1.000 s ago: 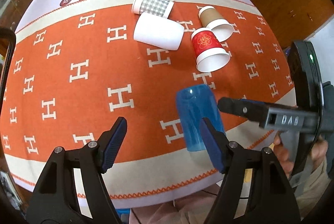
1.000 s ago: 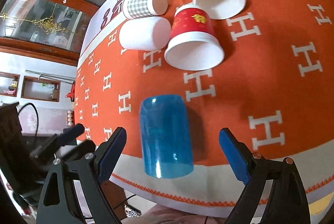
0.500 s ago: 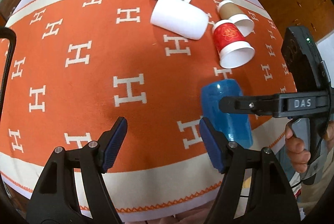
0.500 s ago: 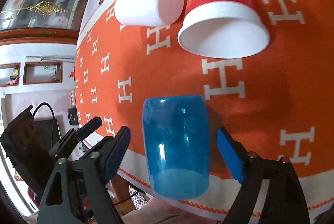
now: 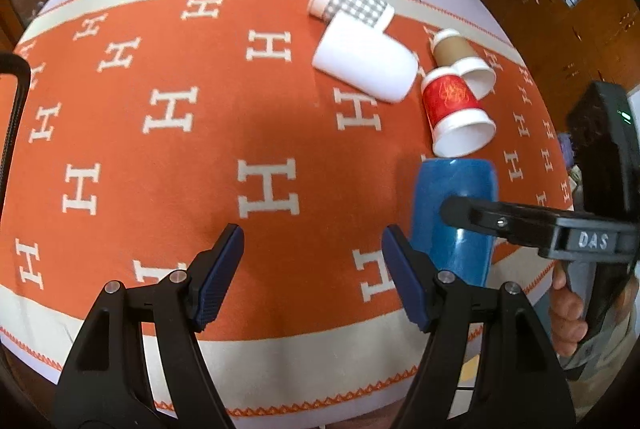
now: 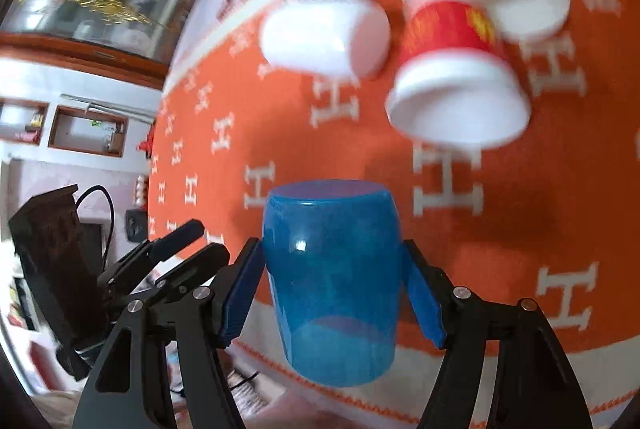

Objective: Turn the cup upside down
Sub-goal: 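Grasp the blue cup with the right gripper while the left gripper releases it, then lower the blue cup mouth-down onto the cloth and open the right gripper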

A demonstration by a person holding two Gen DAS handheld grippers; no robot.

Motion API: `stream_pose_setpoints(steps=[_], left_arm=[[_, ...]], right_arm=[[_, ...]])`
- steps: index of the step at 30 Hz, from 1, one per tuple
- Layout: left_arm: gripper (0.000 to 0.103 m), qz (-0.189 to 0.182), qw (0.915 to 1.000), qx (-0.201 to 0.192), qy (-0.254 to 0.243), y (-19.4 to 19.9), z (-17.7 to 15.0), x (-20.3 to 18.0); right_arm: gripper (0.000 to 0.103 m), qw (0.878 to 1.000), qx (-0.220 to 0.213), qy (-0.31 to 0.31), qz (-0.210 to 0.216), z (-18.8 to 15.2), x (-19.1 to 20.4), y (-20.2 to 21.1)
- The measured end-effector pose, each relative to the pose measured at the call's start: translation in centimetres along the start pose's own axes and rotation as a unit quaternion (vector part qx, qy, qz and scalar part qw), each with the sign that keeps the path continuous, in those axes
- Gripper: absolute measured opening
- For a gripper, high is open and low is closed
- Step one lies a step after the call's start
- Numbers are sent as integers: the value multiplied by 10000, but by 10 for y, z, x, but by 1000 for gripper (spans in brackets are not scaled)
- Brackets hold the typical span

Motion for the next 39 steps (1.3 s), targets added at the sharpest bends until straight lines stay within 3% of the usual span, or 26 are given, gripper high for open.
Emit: stream_pose_setpoints(steps=[3, 5, 7, 13, 20, 22, 25, 29, 39], left_arm=[[69, 48, 9997, -258, 20, 7, 2, 1], [69, 94, 9988, -476, 68, 10, 2, 2], [69, 163, 9972, -727, 115, 14, -1, 4], [69, 301, 9931, -1117, 186, 10, -12, 6], [69, 360, 9894, -1406, 44, 10, -29, -1], [70, 349, 9889, -1446, 1, 10, -31, -3], [78, 345, 9889, -1441, -74, 10, -36, -6], [82, 438, 9873, -1519, -124, 12, -41, -8], [83, 449, 9853, -1637, -205, 21, -55, -14]], right_arm=[[69, 9963, -657, 441, -324, -2, 13, 9], [69, 9935, -867, 604, -429, -4, 17, 11], [69, 9762, -1631, 1199, -783, -19, 30, 14], [69, 9462, -2412, 1859, -1090, -58, 38, 16], [71, 9369, -2486, 2059, -1342, -91, 34, 9], [79, 9372, -2541, 1981, -1333, -97, 31, 10], [89, 9406, -2666, 1747, -1167, -102, 24, 18], [90, 9467, -2715, 1469, -921, -104, 15, 26], [90, 9412, -2881, 1482, -960, -136, 21, 46]])
Point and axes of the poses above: each gripper's, at about its wrist camera, not at the fingertips, and y roughly against the way its jaws point, x to its left, z to its top, the point moved 6 cm from there along -y, roughly the way its jaws point, and after that the axes turned 5 degrees about x, right-handed, at the moved point
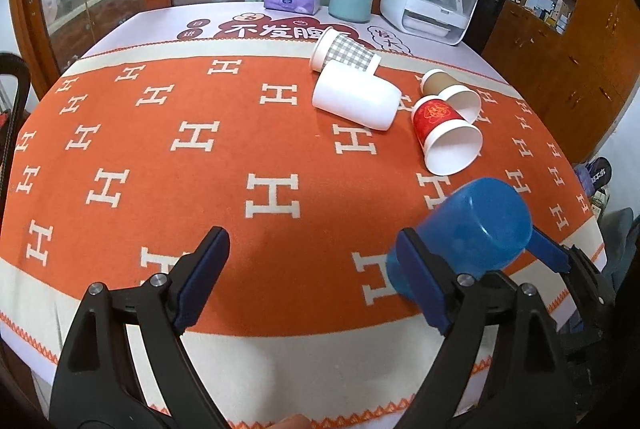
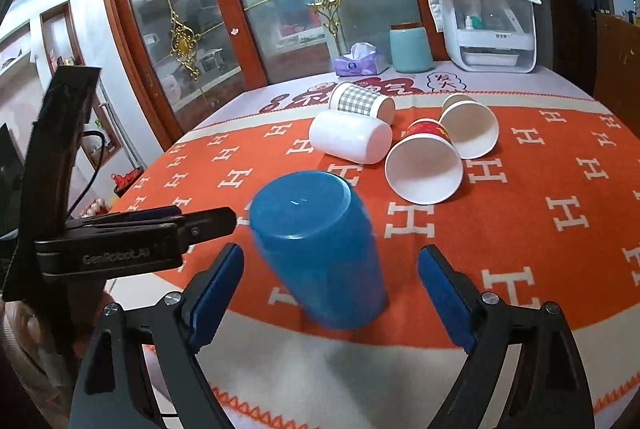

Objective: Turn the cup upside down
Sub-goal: 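Lower the blue cup mouth-down onto the cloth and open the right gripper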

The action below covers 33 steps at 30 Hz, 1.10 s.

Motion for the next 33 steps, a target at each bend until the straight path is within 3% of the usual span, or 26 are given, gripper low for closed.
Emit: stream_pose_setpoints(steps=[8, 20, 33], left_arm=[[83, -140, 9998, 123, -55, 33, 7, -12], [83, -34, 9992, 238, -328, 102, 34, -38], [84, 299, 9990, 105, -320, 147, 52, -53]], right_arm=[[90, 9993, 94, -354, -36, 10, 11, 47], [90, 9982, 17, -531, -261, 70, 33, 132], [90, 9950, 260, -771, -583, 111, 30, 167]])
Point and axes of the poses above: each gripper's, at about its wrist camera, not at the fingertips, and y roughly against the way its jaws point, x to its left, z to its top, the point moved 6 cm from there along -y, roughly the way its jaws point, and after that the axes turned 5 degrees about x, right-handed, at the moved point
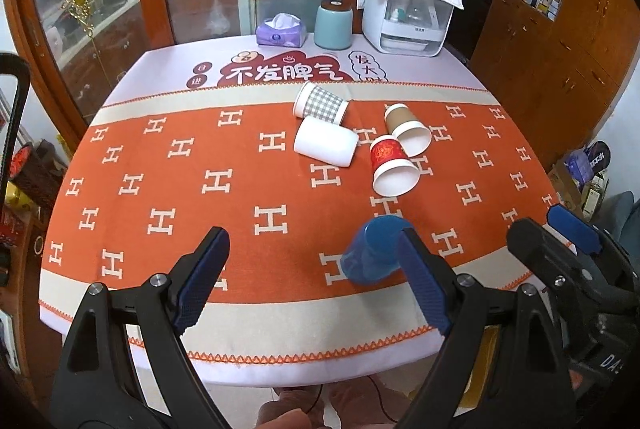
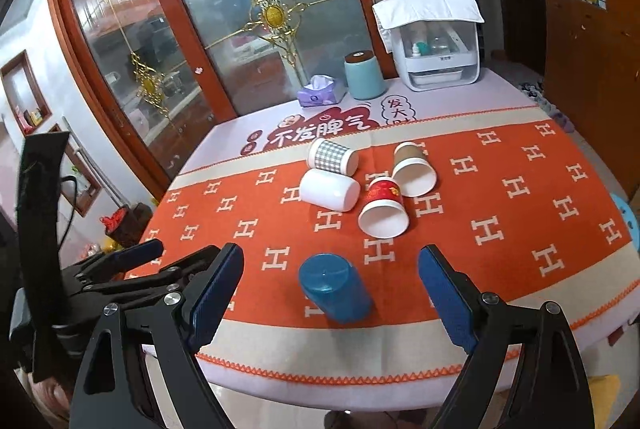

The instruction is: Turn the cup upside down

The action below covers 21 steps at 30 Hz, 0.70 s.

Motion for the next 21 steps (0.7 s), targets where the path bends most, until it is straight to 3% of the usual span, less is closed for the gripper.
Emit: stream_pose_setpoints(steps=[21], left_arm=[[83, 170, 9993, 131, 300, -8, 7, -13]], right_arm=[[91, 9993, 105, 308, -179, 11, -8, -6]])
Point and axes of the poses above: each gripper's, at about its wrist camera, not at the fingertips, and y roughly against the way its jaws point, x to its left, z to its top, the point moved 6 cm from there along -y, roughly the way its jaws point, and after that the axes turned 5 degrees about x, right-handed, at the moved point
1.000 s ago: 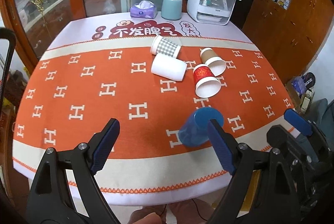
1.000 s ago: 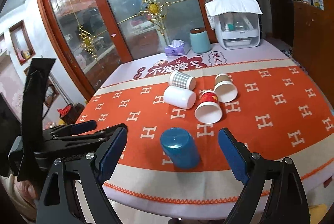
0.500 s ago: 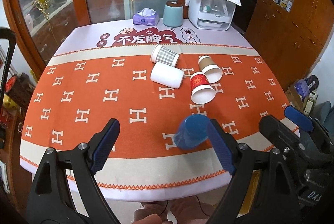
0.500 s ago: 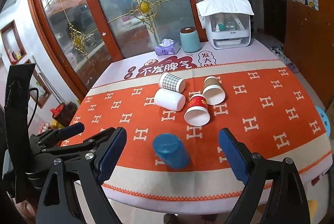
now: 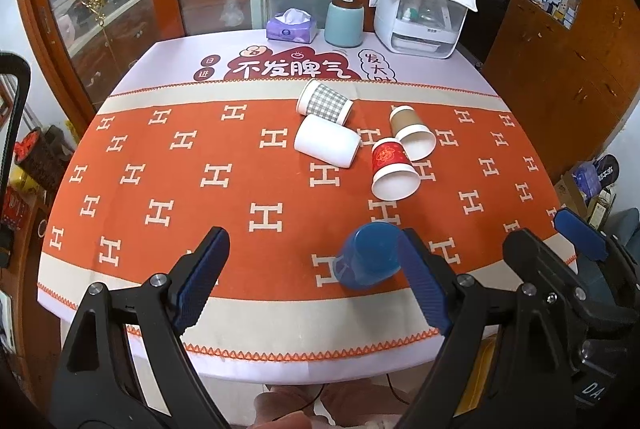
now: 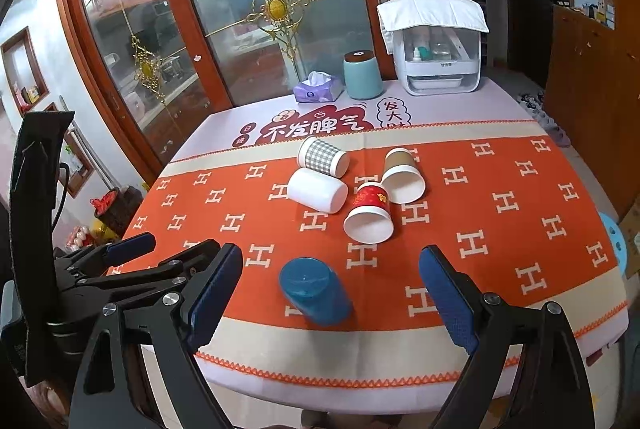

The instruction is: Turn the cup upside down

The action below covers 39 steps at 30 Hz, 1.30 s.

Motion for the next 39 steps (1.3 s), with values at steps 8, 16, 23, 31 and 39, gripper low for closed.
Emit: stream_pose_setpoints(steps=[8, 16, 23, 31, 39], left_arm=[[83, 82, 10000, -18, 27, -2, 2, 1], [83, 129, 9999, 5, 54, -5, 3, 4], [83, 139, 9999, 15, 55, -7, 5, 4], [83, 139, 9999, 27, 57, -8, 6, 5], [83, 137, 9999, 19, 57, -8, 6, 5]], right_arm=[[91, 10000, -11, 2, -27, 0, -1, -2], [91, 10000, -2, -3, -27, 1, -1, -4], [91, 10000, 20, -13, -29, 1, -2, -8], [91, 10000, 25, -6, -18, 2, -2, -9], [91, 10000, 22, -2, -16, 2, -3, -11]])
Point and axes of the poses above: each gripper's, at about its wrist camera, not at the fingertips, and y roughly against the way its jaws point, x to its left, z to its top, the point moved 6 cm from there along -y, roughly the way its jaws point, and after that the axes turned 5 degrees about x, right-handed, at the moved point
